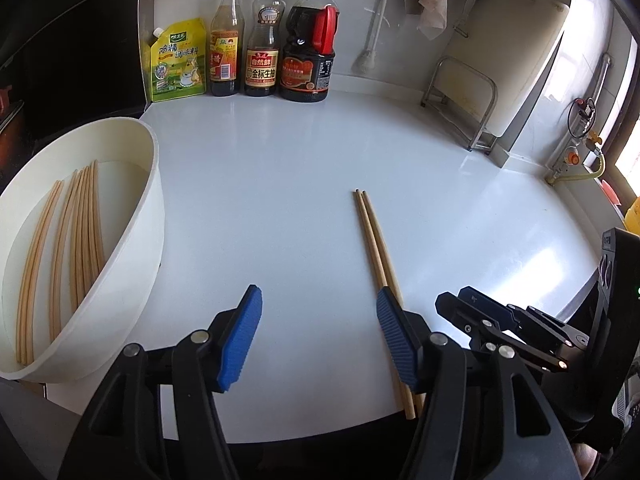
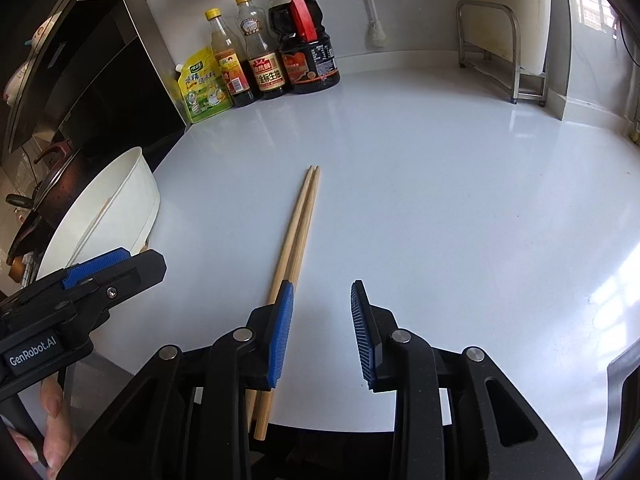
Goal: Organize utensils
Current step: 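Move both open tools back from the basin to the last chopsticks, then close the left tool on one chopstick while the right tool grasps the other chopstick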
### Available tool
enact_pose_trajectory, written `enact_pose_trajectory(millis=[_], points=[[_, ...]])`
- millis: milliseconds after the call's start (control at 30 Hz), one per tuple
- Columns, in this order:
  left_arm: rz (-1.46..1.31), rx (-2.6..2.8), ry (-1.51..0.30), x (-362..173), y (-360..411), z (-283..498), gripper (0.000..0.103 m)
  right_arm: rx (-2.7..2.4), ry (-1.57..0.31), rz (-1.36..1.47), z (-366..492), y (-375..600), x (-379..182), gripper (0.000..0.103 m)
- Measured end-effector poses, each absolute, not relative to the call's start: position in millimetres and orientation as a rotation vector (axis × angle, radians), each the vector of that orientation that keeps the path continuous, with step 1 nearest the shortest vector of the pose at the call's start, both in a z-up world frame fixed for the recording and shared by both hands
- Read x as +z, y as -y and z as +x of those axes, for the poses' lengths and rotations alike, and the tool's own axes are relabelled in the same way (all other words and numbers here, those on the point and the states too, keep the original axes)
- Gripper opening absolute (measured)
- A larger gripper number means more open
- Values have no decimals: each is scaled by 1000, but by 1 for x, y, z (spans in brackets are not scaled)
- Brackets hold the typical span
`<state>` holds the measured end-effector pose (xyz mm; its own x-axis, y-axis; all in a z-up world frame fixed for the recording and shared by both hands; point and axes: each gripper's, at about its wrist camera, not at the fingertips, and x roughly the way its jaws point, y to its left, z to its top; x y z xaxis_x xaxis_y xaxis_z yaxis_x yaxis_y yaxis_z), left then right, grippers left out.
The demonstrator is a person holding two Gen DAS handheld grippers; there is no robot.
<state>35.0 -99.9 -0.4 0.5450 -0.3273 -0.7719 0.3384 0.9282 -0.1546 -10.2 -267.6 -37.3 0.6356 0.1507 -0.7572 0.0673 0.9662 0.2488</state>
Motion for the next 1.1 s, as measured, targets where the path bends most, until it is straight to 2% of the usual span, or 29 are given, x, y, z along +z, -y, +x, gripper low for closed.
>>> enact_pose_trajectory(millis=[900, 967, 1033, 1100], points=[[-20, -351, -968, -23, 92, 45, 60, 42, -933, 85, 3, 231, -58, 29], [-18, -351, -972, -24, 94, 45, 60, 43, -932, 82, 3, 231, -58, 23], [-20, -353, -979, -26, 95, 45, 60, 41, -932, 75, 3, 232, -59, 9], [-26, -356, -986, -28, 98, 44, 62, 43, -932, 71, 3, 234, -59, 7]])
